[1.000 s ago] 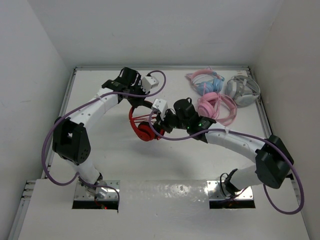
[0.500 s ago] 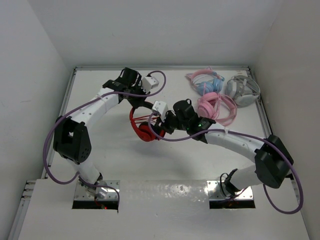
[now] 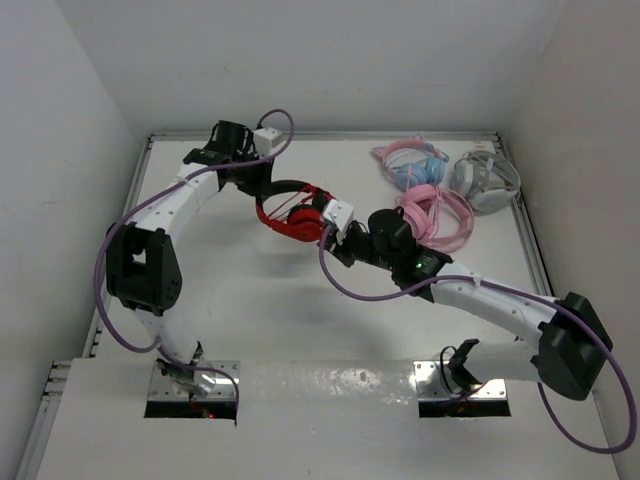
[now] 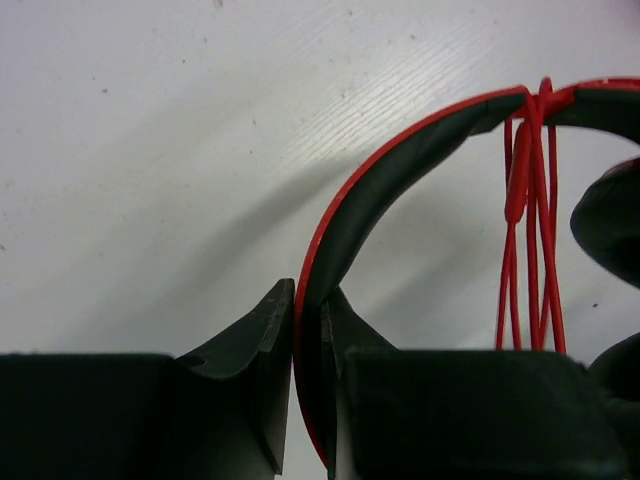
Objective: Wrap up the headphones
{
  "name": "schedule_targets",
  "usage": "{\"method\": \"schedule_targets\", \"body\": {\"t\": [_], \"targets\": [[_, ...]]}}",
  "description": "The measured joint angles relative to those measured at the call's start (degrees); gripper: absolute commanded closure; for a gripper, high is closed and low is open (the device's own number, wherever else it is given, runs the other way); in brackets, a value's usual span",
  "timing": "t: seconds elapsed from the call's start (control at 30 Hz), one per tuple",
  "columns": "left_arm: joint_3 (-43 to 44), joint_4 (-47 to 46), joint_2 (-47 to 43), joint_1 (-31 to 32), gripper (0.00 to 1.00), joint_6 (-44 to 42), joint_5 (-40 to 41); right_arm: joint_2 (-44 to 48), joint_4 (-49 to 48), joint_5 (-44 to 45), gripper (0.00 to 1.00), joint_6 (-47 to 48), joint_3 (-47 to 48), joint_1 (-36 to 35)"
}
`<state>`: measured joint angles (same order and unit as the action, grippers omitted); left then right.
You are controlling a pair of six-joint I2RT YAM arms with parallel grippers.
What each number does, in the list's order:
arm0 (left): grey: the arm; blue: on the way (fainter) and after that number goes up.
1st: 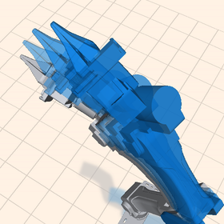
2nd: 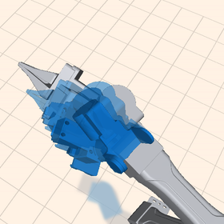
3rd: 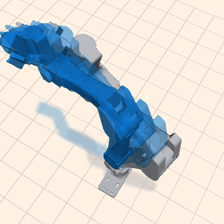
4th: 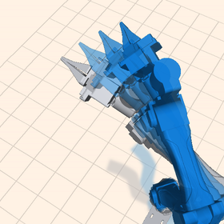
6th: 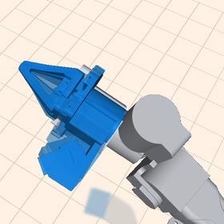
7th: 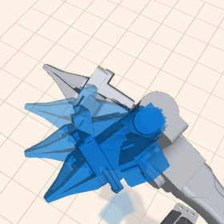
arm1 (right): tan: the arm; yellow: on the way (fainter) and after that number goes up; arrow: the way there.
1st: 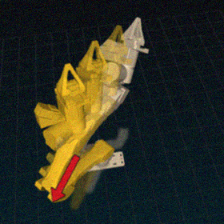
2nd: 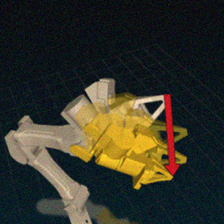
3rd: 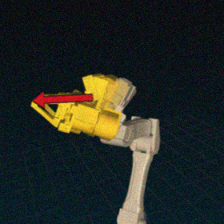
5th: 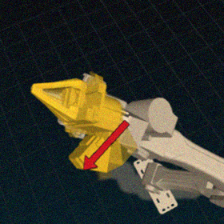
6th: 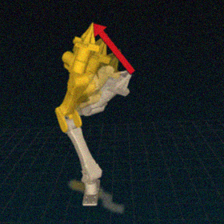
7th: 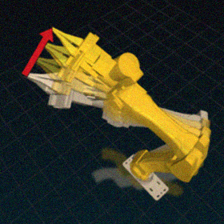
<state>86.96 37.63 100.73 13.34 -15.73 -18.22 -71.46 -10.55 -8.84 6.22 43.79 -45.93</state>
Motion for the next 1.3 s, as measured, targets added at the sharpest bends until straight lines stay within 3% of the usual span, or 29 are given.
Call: {"method": "schedule_targets", "body": {"t": [0.23,0.63,1.3], "targets": [[-0.4,-1.2,-1.4,-0.6,1.00,1.7,-5.1,-3.7,-0.8,1.5,1.00,-0.5,-0.7,0.0],[-2.4,-2.8,-4.7,-0.6,1.00,0.3,-0.8,-0.9,1.1,5.5,1.00,2.1,1.6,0.0],[-2.6,-1.9,-4.7,-0.5,1.00,-0.5,-4.5,-3.1,1.5,5.6,1.00,1.8,1.7,3.3]]}}
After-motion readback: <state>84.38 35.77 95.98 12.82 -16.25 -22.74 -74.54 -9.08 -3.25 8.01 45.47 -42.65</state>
